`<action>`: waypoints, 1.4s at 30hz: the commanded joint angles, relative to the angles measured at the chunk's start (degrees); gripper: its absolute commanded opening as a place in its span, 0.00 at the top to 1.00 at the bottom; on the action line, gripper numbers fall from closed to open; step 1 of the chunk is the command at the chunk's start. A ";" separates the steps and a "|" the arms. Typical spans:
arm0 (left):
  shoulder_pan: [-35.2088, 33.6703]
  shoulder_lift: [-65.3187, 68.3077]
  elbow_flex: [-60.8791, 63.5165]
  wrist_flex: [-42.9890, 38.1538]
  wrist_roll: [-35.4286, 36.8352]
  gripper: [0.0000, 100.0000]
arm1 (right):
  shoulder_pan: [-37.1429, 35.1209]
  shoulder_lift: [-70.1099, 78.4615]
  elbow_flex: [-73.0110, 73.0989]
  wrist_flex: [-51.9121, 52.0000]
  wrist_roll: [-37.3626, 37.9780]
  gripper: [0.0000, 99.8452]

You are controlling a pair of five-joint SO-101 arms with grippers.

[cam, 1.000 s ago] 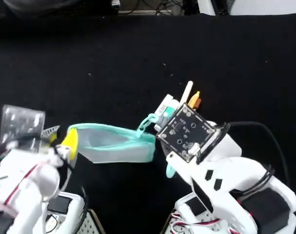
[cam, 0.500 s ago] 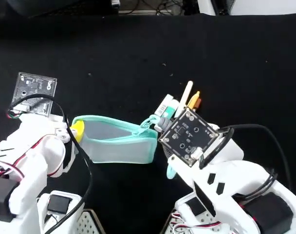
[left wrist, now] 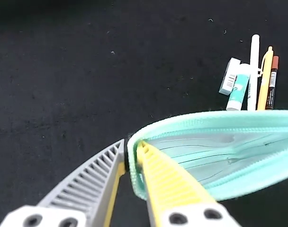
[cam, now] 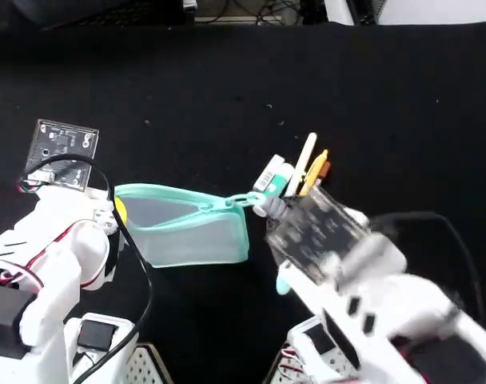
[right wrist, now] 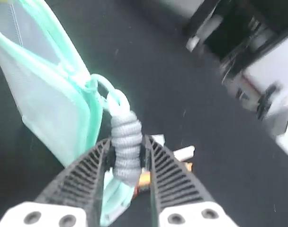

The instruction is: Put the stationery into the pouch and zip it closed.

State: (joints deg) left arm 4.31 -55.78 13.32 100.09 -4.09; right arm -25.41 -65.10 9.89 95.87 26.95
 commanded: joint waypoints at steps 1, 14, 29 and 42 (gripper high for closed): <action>-0.84 0.88 -1.71 0.62 -0.79 0.96 | 0.88 -1.10 -0.84 -1.32 -1.58 0.99; -12.70 -6.95 -4.70 0.53 -6.24 0.96 | 0.88 -1.01 2.07 -1.58 -1.58 0.99; -12.79 -9.58 16.92 -11.08 -6.15 0.96 | -7.82 -0.66 2.24 4.13 -1.23 0.97; -12.79 -9.58 17.63 -12.04 -6.15 0.95 | -19.96 7.52 4.35 5.01 -1.93 0.76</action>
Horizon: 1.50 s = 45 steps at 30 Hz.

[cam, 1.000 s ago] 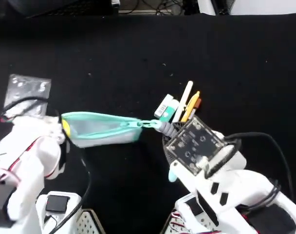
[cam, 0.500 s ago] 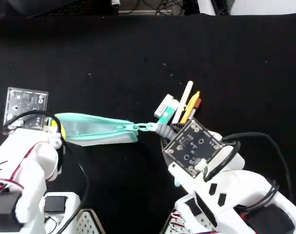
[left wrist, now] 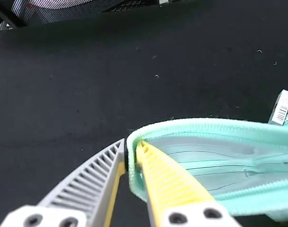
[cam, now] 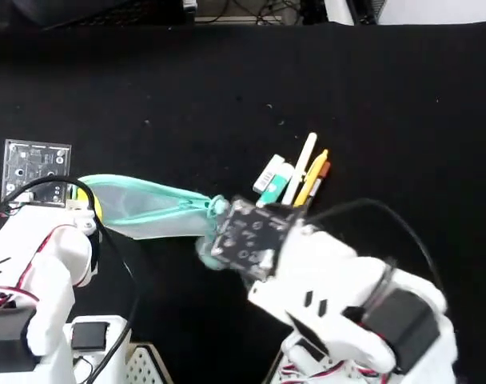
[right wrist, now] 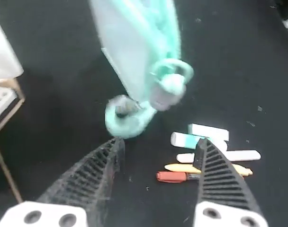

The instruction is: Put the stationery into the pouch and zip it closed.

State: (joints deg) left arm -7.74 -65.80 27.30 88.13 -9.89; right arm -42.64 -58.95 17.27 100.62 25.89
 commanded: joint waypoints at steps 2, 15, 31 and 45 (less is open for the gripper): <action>-0.75 0.53 3.65 -0.09 -0.44 0.95 | -1.32 1.98 -7.34 0.09 -2.64 0.76; -0.75 0.44 5.23 -0.35 -0.18 0.95 | 36.84 12.70 17.98 -24.53 -11.43 0.88; -0.75 0.44 13.49 -4.84 -0.18 0.96 | 33.05 60.00 1.45 -41.67 -29.63 0.80; -0.75 0.35 13.49 -4.48 -0.18 0.96 | 33.41 76.26 -5.41 -46.07 -27.96 0.80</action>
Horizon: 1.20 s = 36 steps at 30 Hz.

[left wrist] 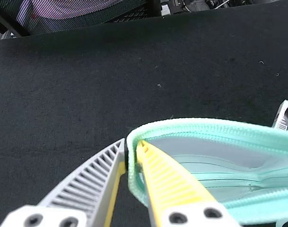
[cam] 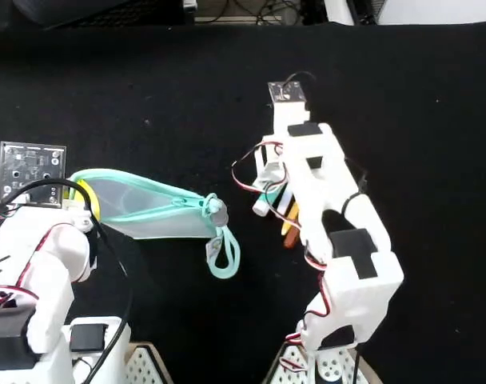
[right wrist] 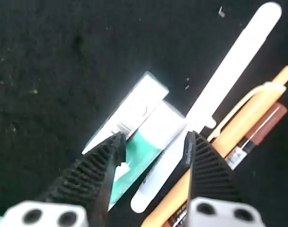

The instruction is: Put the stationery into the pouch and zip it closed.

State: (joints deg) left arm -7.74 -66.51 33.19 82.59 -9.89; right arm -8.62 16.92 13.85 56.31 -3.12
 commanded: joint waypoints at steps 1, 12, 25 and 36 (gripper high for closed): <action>-0.75 1.05 7.60 1.05 -0.18 0.96 | -0.62 0.57 -1.98 -2.29 1.85 0.80; -0.75 1.05 8.92 0.70 -0.18 0.96 | -1.14 0.40 0.57 -2.64 12.92 0.93; -0.75 1.05 8.92 0.70 -0.18 0.96 | -2.20 0.75 1.19 -0.62 18.02 0.87; -0.75 1.05 8.84 0.70 -0.18 0.96 | -3.78 -3.82 1.19 15.74 20.40 0.97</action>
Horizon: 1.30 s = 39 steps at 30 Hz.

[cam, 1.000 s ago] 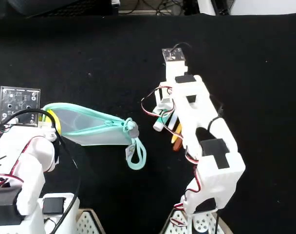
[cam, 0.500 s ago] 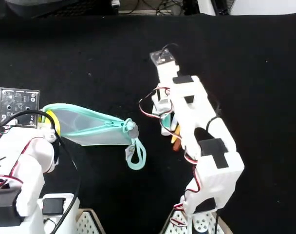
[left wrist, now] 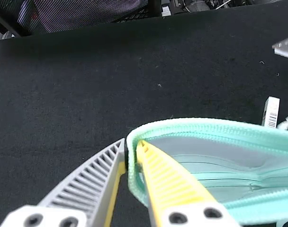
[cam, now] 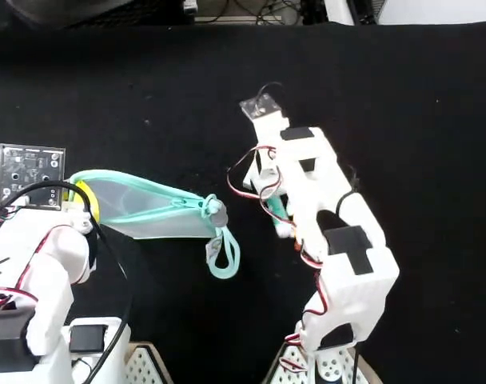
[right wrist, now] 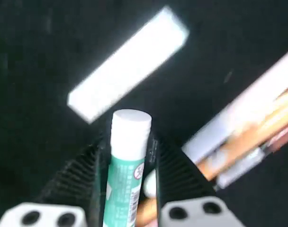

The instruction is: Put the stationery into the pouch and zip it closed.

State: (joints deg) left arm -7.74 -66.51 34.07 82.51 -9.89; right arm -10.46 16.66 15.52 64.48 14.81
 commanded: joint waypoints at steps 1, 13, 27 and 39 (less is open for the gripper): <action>-0.75 1.05 7.87 0.79 -0.18 0.96 | -2.46 -3.21 -0.40 9.85 3.96 0.97; -0.75 1.05 7.87 0.79 -0.18 0.96 | -3.96 5.85 -2.77 11.60 10.46 0.79; -0.75 1.05 7.87 0.79 -0.18 0.96 | -4.92 4.79 -2.77 9.85 10.55 0.91; -0.75 1.05 7.96 0.79 -0.18 0.96 | -6.51 1.63 -0.13 7.91 10.55 0.91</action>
State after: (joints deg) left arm -7.74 -66.59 34.07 82.51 -9.98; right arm -16.53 19.91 15.34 74.86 24.92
